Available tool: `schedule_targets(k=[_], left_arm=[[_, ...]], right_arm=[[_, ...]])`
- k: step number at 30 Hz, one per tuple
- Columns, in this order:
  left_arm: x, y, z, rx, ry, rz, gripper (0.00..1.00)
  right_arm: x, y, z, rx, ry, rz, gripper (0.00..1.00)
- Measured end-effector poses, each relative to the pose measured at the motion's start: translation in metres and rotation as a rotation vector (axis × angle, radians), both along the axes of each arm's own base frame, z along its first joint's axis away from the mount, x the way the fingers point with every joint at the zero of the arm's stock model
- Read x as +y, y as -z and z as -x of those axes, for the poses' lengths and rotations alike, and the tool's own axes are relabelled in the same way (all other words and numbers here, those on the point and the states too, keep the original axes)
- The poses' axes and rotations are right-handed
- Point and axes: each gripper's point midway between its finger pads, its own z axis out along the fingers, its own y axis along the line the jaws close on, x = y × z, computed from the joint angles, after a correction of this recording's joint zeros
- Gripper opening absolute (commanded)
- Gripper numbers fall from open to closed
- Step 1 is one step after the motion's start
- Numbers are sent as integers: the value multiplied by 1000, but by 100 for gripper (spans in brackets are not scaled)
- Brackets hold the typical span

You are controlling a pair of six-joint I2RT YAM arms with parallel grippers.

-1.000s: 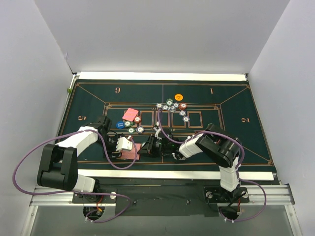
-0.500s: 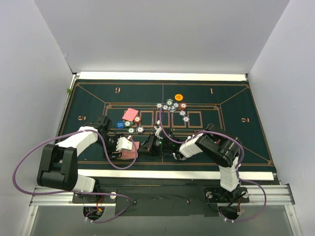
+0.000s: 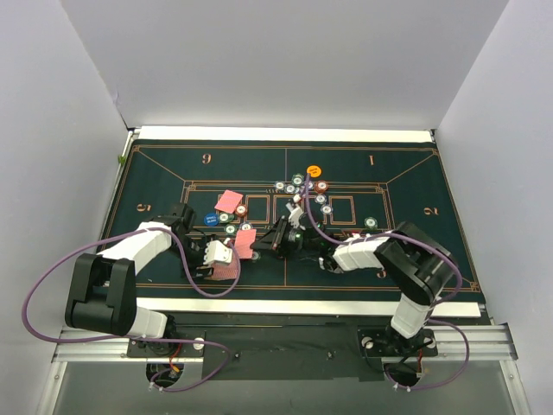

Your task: Distribute texas hold em gaming equipment

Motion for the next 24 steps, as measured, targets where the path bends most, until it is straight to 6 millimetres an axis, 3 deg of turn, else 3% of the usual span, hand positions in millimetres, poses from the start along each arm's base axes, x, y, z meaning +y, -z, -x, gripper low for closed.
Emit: schedule_targets(k=[4,10,18,22,24], left_arm=[[0,-2,-1,-1,-2,-1,0],[2,-12,-2,1,-5,-5,0],[1,-35,-8,-26,-3,1,0],[0,-41,-4,-22,-1,7,0],[0,-43,-3,-16,0,7,0]], right_arm=[[-17,-14,-17,-36,37,10,0],[-52,-15,-50,-49,100,91,0],[-114,-38,-127,-102,255,200,0],[-122,-41,-162,-127,286,258,0],[-119,-34,-178,-122,286,288,0]])
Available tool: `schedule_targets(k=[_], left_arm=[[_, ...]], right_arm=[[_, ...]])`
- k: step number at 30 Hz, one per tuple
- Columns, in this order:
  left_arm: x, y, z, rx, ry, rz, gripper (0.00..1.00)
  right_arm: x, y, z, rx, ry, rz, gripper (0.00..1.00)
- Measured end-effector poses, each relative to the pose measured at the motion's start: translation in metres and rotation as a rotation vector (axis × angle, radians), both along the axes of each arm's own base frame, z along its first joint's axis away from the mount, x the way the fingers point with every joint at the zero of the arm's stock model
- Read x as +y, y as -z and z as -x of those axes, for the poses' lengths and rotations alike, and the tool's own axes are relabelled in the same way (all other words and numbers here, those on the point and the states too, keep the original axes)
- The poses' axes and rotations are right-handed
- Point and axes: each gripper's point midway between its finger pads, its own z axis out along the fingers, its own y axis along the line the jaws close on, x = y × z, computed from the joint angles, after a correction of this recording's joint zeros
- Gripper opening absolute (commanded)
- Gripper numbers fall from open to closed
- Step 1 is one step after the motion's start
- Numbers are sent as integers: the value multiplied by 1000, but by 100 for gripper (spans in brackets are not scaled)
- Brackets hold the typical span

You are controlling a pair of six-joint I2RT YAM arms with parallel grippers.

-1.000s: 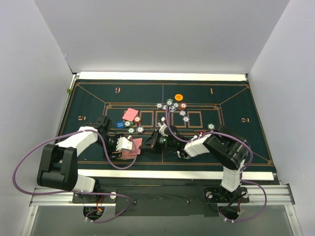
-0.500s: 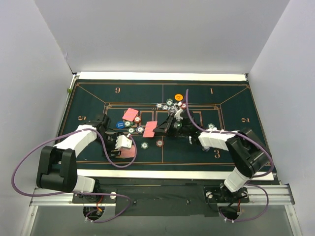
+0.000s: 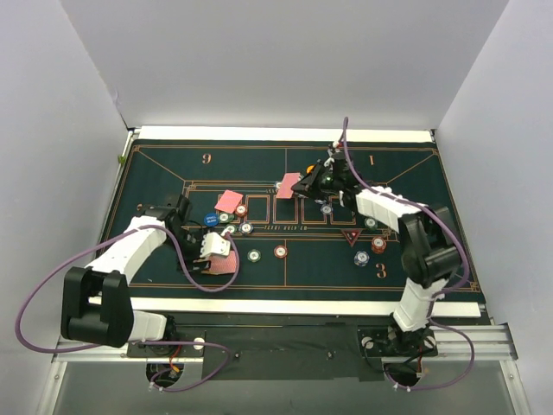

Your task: Distribute texas hold em gaming equipment

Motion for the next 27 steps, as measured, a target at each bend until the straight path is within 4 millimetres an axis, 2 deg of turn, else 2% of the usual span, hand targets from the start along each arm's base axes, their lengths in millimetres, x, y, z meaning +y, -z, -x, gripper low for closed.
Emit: schedule_targets(k=[7,10,14,15,17,20,22,25,27], left_arm=[[-3,-16,4,24,18,16,0],[-4,-23,1,18,19,21,0],[-5,-25,3,26,20,23,0],[-4,-26,5,31,20,22,0],[-5,-27,8,41,22,21,0],[-7,-34,10,50,30,22,0],[-10,-39,9,47,35,27,0],[-13,-45,9,43,32,32,0],[-15,-49,9,34,32,37,0]], right_arm=[[5,39,-34,76,34,79,0],[7,45,-49,86,52,98,0],[7,48,-58,95,80,140,0],[5,49,-59,98,91,154,4],[0,54,-57,111,116,199,13],[-3,61,-45,138,122,278,31],[-3,57,-34,146,115,319,37],[-5,37,-21,122,112,367,41],[-6,14,-12,81,123,382,44]])
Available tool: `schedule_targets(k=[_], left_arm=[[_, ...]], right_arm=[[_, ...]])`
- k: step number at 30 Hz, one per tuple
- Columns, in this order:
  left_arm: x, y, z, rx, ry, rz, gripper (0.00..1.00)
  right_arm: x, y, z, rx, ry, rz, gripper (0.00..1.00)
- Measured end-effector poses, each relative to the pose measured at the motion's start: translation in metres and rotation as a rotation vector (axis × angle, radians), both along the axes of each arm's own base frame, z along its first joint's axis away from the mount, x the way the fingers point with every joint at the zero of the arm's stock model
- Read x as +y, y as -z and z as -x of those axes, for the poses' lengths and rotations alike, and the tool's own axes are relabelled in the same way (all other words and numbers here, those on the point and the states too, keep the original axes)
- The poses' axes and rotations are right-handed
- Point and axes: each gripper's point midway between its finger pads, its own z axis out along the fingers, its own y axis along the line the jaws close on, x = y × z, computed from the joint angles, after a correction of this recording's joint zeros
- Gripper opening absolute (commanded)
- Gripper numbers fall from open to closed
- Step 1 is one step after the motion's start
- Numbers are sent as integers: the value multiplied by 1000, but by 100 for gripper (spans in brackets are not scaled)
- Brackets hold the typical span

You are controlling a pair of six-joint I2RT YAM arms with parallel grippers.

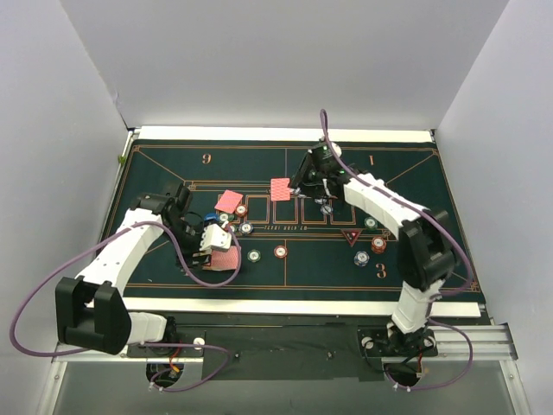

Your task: Distribute texas hold em gaming equipment

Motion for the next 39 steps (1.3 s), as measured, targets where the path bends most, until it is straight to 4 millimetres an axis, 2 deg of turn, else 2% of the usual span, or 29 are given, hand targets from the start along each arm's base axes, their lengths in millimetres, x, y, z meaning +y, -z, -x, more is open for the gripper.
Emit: schedule_targets(k=[3,5,8,10,15,18,23,29,35,39], left_arm=[[-2,-8,2,-14,-2,7,0],[-3,-12,4,-17,-5,10,0],[-4,-15,7,-14,-7,13,0],[-4,-16,9,-10,-11,13,0],[-4,-21,14,-15,-21,16,0],[-4,-24,16,-17,-30,18,0],[-6,-34,14,-30,-36,22,0],[-9,-54,3,-79,-52,39,0],[-13,-72,-3,-109,-62,60,0],[-16,-78,-3,-107,-66,75,0]], right_arm=[[-3,-41,23,-72,-9,-9,52],[-3,-63,46,-115,-29,-43,58],[7,-83,86,-149,-87,-124,70],[22,-86,114,-142,-155,-170,74],[76,-75,186,-68,-355,-246,75],[96,-75,210,-44,-422,-279,75],[117,-72,214,-31,-438,-328,75],[135,-57,217,-3,-449,-345,75],[154,-69,220,-33,-457,-460,75],[158,-68,221,-42,-442,-534,74]])
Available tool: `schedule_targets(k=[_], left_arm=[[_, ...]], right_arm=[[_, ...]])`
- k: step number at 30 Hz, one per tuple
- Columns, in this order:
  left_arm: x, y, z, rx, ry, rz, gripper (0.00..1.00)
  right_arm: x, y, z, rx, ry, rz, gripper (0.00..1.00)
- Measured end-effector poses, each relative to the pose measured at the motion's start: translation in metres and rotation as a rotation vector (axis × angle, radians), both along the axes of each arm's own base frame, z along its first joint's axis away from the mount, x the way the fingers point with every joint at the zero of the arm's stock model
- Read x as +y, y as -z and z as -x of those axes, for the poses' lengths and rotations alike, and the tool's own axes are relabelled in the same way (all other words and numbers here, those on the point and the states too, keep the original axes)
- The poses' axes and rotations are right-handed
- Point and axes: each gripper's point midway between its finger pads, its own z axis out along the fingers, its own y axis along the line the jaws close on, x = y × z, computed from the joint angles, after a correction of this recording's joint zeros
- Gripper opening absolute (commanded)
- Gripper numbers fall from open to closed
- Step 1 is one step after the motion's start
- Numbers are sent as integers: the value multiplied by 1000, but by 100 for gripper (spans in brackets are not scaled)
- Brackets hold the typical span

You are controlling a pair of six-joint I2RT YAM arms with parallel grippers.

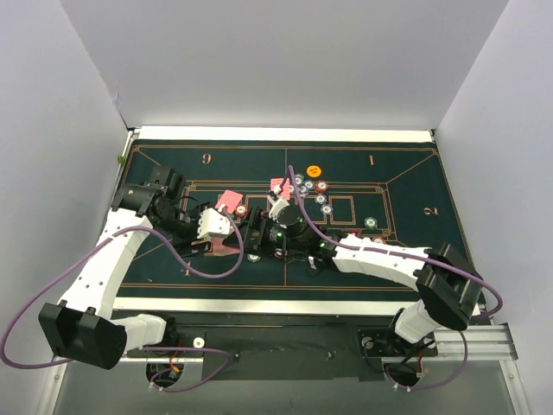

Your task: Distribute texas hold em gaming equipment

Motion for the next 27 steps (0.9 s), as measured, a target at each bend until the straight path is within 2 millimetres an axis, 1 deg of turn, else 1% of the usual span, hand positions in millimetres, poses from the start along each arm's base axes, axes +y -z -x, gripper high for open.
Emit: schedule_targets(k=[7,11,14,18,21,24,27], left_arm=[[-4,-5,-3,14,-6,15,0],[-5,-5,-3,21,-11,18,0],[-5,-5,-3,26,-12,20,0],[-7,-9,-6,26,-14,24,0],[-8,-13,-9,17,-14,29,0],[-9,-13,-10,16,-14,32,0],[-10,-14,-9,18,-9,35,0]], right_arm=[[16,-10,-2,3,-10,-106,73],[23,-23,-3,-6,-19,-173,70],[30,-23,-3,0,-28,-203,68],[38,-10,-2,41,-40,-214,62],[42,-4,-2,67,-46,-222,55],[45,-12,-2,69,-51,-264,49],[47,-22,-2,67,-56,-308,47]])
